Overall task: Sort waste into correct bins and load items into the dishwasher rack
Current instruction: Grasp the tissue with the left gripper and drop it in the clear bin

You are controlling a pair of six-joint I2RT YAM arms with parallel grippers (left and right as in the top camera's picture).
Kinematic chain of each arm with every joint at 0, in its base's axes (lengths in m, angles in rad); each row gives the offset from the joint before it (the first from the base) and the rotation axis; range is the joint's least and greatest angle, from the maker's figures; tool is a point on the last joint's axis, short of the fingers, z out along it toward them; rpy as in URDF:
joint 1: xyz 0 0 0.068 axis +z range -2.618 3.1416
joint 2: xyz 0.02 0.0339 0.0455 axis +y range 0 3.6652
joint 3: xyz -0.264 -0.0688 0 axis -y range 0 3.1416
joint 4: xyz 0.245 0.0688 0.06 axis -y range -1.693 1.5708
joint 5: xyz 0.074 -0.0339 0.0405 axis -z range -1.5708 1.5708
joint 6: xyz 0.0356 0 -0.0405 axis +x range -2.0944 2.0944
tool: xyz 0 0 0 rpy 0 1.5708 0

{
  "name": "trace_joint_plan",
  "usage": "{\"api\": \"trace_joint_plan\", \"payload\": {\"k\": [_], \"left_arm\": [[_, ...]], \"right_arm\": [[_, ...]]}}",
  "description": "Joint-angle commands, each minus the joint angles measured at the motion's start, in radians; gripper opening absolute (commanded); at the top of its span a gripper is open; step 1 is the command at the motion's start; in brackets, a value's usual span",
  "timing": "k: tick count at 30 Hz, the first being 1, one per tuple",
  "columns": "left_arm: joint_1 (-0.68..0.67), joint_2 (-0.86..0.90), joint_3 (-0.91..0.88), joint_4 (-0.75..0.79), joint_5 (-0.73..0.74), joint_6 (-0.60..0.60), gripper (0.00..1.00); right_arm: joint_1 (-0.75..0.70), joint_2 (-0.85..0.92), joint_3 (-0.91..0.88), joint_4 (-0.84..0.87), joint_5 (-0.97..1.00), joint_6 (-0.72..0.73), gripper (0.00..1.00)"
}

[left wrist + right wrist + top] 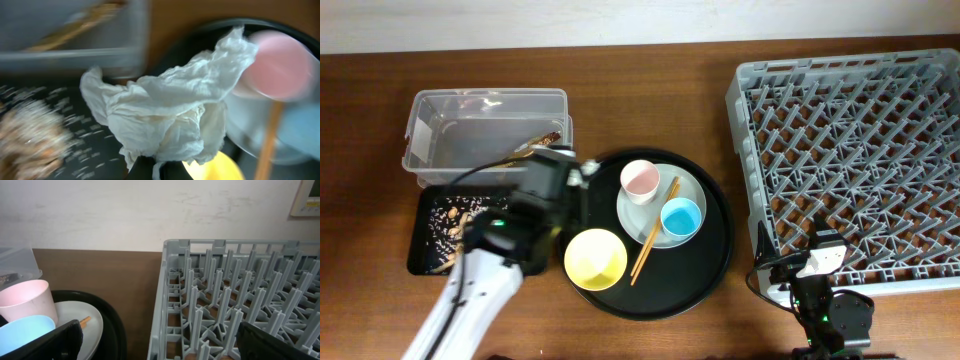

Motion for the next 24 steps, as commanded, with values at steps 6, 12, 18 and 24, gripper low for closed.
{"api": "trace_joint_plan", "payload": {"k": [6,12,18,24], "left_arm": [[0.322,-0.039,0.006,-0.106,0.007,-0.072,0.0],[0.37,-0.035,0.006,0.137,0.126,-0.072,0.0],[0.37,0.045,0.006,0.409,0.131,-0.072,0.0],[0.37,0.263,0.006,0.606,0.131,-0.069,0.01]], "right_arm": [[0.003,-0.006,-0.007,-0.001,0.002,0.002,0.99],[0.003,-0.006,-0.007,-0.001,0.002,0.002,0.99],[0.003,-0.006,-0.007,-0.001,0.002,0.002,0.99],[0.003,-0.006,-0.007,-0.001,0.002,0.002,0.99]]}}
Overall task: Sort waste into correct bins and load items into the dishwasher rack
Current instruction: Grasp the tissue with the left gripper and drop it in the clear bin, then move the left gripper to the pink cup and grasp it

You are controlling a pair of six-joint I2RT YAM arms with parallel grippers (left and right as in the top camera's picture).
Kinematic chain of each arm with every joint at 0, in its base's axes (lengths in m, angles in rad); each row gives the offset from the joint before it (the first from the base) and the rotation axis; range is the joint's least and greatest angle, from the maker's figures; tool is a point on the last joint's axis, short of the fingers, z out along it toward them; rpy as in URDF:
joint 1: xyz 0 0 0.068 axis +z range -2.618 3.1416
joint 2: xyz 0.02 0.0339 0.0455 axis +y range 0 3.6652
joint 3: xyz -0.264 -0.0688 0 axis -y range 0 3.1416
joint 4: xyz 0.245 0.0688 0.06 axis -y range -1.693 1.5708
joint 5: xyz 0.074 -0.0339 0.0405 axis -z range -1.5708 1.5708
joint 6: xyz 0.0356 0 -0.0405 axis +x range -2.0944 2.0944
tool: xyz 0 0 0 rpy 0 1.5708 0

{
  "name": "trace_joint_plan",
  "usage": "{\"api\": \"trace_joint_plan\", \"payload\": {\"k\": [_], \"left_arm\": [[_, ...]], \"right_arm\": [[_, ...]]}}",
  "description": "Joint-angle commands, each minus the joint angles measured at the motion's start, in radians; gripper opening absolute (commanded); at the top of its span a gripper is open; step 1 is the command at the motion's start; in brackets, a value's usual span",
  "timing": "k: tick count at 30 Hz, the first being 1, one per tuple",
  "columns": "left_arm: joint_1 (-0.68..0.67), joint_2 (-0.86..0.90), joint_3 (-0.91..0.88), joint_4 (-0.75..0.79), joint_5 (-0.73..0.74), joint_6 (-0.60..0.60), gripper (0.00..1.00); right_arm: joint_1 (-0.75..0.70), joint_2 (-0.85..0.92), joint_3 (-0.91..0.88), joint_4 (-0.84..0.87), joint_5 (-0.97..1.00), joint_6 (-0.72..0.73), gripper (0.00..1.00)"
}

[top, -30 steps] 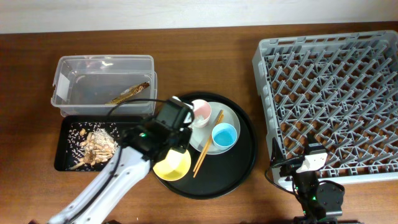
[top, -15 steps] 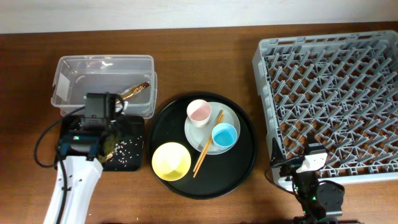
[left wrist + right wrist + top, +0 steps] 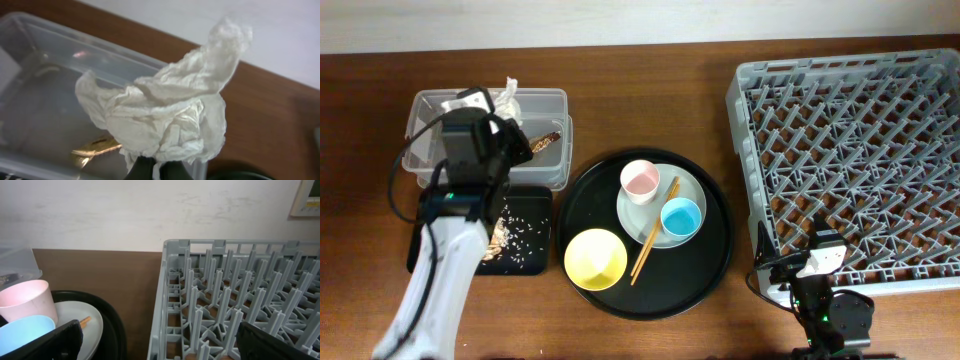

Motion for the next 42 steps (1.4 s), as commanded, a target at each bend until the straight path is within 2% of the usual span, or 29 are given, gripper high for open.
{"api": "trace_joint_plan", "payload": {"k": [1,4,6,12,14,15,17,19,20,22,23,25,28,31,33,35,37,42], "left_arm": [[0.005,0.171,0.005,0.101,0.016,-0.001,0.06],[0.005,0.233,0.005,0.161,0.016,0.002,0.33],[0.005,0.232,0.006,0.171,0.016,0.002,0.59],[0.004,0.178,0.052,0.111,0.046,0.071,0.76],[0.004,0.136,0.082,0.023,0.053,0.07,0.76],[0.004,0.112,0.097,-0.034,0.085,0.069,0.7],[0.004,0.06,0.119,-0.176,0.229,0.066,0.55],[0.003,0.008,0.123,-0.34,0.433,0.062,0.5],[-0.003,-0.011,0.123,-0.417,0.501,0.062,0.43],[-0.03,-0.027,0.123,-0.521,0.536,0.062,0.34],[-0.056,-0.029,0.123,-0.555,0.53,0.063,0.34],[-0.108,-0.026,0.122,-0.557,0.511,0.063,0.34],[-0.201,-0.021,0.122,-0.479,0.48,0.056,0.36],[-0.271,-0.021,0.122,-0.402,0.319,-0.046,0.36],[-0.312,-0.019,0.122,-0.359,0.24,-0.055,0.36],[-0.343,-0.012,0.122,-0.333,0.195,-0.068,0.43],[-0.378,0.015,0.122,-0.309,0.146,-0.092,0.45],[-0.41,0.097,0.122,-0.266,0.122,-0.112,0.45]], "right_arm": [[0.003,-0.006,-0.007,-0.001,0.002,0.002,0.99],[0.003,-0.006,-0.007,-0.001,0.002,0.002,0.99],[0.003,-0.006,-0.007,-0.001,0.001,0.002,0.99],[0.003,-0.006,-0.007,-0.001,0.002,0.002,0.99],[0.003,-0.006,-0.007,-0.001,0.002,0.002,0.99],[0.003,-0.006,-0.007,-0.001,0.001,0.002,0.99],[0.003,-0.006,-0.007,-0.001,0.002,0.002,0.99],[0.003,-0.006,-0.007,-0.001,0.002,0.002,0.99],[0.003,-0.006,-0.007,-0.001,0.002,0.002,0.99],[0.003,-0.006,-0.007,-0.001,0.002,0.002,0.99],[0.003,-0.006,-0.007,-0.001,0.002,0.002,0.99],[0.003,-0.006,-0.007,-0.001,0.002,0.002,0.98],[0.003,-0.006,-0.007,-0.001,0.002,0.002,0.99],[0.003,-0.006,-0.007,-0.001,0.002,0.002,0.99],[0.003,-0.006,-0.007,-0.001,0.002,0.002,0.99],[0.003,-0.006,-0.007,-0.001,0.002,0.002,0.99],[0.003,-0.006,-0.007,-0.001,0.002,0.002,0.99],[0.003,-0.006,-0.007,-0.001,0.002,0.002,0.99]]}}
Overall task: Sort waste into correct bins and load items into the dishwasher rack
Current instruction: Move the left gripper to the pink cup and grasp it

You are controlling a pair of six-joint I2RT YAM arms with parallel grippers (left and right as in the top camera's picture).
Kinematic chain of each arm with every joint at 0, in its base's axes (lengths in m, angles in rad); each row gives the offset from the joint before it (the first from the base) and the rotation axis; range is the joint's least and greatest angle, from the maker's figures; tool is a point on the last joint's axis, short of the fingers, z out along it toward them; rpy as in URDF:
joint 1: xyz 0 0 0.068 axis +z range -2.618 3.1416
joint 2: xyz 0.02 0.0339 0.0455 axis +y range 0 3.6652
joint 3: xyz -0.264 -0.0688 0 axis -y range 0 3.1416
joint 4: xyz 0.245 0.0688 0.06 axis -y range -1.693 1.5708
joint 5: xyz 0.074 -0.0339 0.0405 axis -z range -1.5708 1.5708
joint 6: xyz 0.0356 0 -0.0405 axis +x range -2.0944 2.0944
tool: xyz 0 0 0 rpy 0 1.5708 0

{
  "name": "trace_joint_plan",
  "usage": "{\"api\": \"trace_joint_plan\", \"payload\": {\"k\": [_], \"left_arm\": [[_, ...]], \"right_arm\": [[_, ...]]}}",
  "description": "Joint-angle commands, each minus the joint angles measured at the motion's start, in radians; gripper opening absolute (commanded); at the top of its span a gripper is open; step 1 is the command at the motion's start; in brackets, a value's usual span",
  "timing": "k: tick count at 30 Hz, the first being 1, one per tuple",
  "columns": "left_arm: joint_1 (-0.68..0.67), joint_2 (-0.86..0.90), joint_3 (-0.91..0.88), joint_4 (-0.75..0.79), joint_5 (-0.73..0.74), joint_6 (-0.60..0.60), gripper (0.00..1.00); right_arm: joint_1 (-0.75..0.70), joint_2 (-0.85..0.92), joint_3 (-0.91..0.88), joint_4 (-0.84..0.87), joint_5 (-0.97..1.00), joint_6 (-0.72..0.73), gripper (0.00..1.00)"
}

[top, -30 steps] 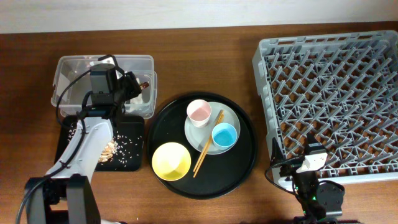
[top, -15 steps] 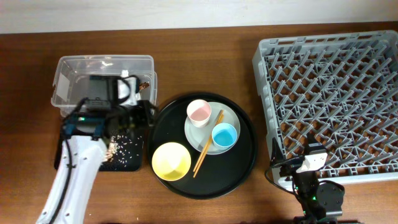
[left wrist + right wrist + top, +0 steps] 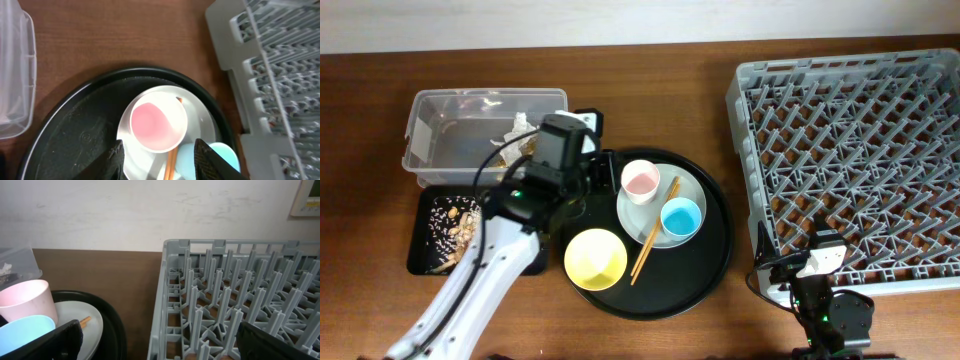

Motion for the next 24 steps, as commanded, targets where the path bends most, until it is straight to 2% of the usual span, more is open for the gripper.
{"api": "trace_joint_plan", "payload": {"k": [1,11,13,17,22,24], "left_arm": [[-0.023,0.089,0.007,0.039,-0.061,-0.036,0.45],[-0.04,0.298,0.007,0.058,-0.042,-0.038,0.43],[-0.042,0.31,0.007,0.051,-0.042,-0.038,0.37],[-0.042,0.317,0.007,0.05,-0.045,-0.038,0.18],[-0.042,0.317,0.007,0.028,-0.045,-0.038,0.14],[-0.042,0.317,0.007,0.018,-0.045,-0.038,0.08]], "right_arm": [[0.003,-0.006,-0.007,-0.001,0.002,0.002,0.99],[0.003,-0.006,-0.007,-0.001,0.002,0.002,0.99],[0.003,-0.006,-0.007,-0.001,0.002,0.002,0.99],[0.003,-0.006,-0.007,-0.001,0.002,0.002,0.99],[0.003,-0.006,-0.007,-0.001,0.002,0.002,0.99],[0.003,-0.006,-0.007,-0.001,0.001,0.002,0.99]]}}
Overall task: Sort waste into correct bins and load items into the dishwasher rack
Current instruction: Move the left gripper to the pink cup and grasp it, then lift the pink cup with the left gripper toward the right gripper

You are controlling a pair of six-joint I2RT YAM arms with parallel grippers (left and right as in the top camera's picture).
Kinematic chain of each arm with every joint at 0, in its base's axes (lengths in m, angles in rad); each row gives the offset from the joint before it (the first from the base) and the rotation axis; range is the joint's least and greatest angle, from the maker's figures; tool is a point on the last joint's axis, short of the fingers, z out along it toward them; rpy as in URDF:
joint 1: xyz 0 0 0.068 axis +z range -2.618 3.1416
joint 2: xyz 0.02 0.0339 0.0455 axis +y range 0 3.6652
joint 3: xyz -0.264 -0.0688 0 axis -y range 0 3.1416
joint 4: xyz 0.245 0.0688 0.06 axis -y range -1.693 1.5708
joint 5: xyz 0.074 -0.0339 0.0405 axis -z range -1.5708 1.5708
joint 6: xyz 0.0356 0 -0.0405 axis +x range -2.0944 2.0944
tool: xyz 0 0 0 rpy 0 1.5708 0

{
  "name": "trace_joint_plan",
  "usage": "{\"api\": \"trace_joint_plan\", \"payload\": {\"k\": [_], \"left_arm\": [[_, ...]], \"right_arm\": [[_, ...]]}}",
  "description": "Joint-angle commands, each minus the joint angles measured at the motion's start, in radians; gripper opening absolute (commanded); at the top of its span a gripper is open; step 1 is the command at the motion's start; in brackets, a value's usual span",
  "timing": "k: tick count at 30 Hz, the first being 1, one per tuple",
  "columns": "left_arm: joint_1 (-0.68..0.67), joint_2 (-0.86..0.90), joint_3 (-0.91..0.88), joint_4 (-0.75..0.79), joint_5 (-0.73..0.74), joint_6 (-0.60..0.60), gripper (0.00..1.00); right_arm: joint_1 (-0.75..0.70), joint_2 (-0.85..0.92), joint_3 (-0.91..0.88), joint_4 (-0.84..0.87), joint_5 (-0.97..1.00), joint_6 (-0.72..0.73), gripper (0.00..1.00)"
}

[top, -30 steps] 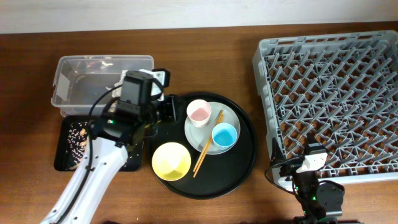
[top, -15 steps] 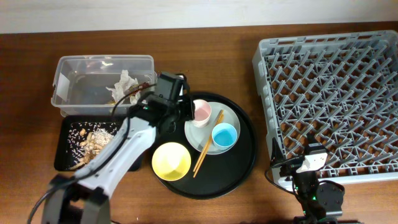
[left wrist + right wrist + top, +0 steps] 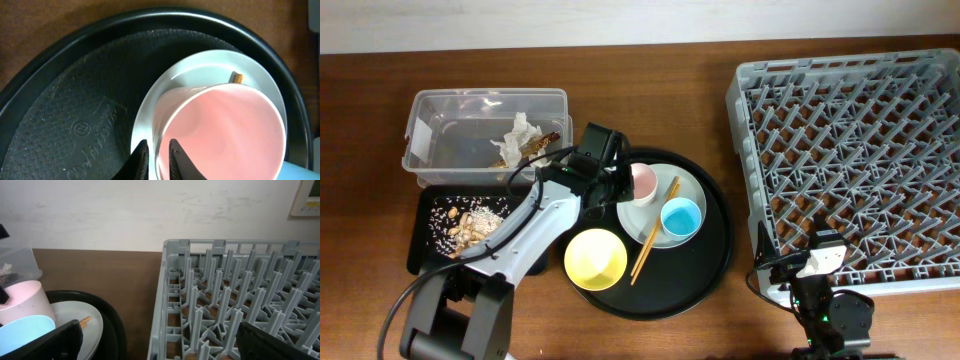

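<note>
A pink cup (image 3: 642, 180) stands on a white plate (image 3: 695, 192) inside the round black tray (image 3: 712, 270), beside a blue cup (image 3: 681, 216) and wooden chopsticks (image 3: 654, 246). My left gripper (image 3: 616, 180) is down at the pink cup (image 3: 220, 130). In the left wrist view the gripper (image 3: 158, 142) is shut on the cup's left wall, one finger outside and one inside the rim. A yellow bowl (image 3: 595, 258) sits at the tray's front. My right gripper (image 3: 160, 342) rests open at the front corner of the grey dish rack (image 3: 850, 160).
A clear bin (image 3: 430, 110) at the back left holds a crumpled tissue (image 3: 523, 130) and a brownish wrapper. In front of it lies a flat black tray (image 3: 535, 260) with food scraps. The right arm's base (image 3: 830, 315) sits at the table's front edge.
My left gripper was open above the round tray, over the pink cup. Now it is lower, shut on the cup's wall. The right arm has not moved.
My left gripper held a crumpled tissue beside the round tray, then held it over the clear bin. Later the tissue lay in the bin and the gripper stood open over the pink cup. Now it grips that cup's rim.
</note>
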Motion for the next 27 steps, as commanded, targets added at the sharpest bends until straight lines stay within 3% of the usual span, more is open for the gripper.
{"api": "trace_joint_plan", "payload": {"k": [1,3,10,17,21,23,27], "left_arm": [[-0.006,0.008,0.007,-0.012,-0.003,-0.002,0.05],[-0.005,0.008,0.007,-0.011,-0.003,-0.002,0.0],[0.001,-0.031,0.051,-0.017,-0.018,-0.002,0.0],[0.049,-0.229,0.179,-0.126,0.074,-0.002,0.0],[0.121,-0.318,0.19,-0.203,0.354,0.019,0.0],[0.182,-0.329,0.19,-0.206,0.658,0.076,0.0],[0.288,-0.329,0.189,-0.169,1.131,0.254,0.0]], "right_arm": [[0.003,-0.006,-0.007,-0.001,0.002,0.002,0.99],[0.003,-0.006,-0.007,0.0,-0.003,0.002,0.99],[0.004,-0.006,0.08,-0.062,-0.01,0.064,0.99],[0.004,0.055,0.502,-0.383,-0.13,0.064,0.99],[0.004,0.219,0.781,-0.705,-0.267,0.064,0.99],[0.004,0.336,0.918,-0.849,-0.375,0.064,0.99],[0.004,0.488,1.072,-0.906,-0.594,0.065,0.98]]}}
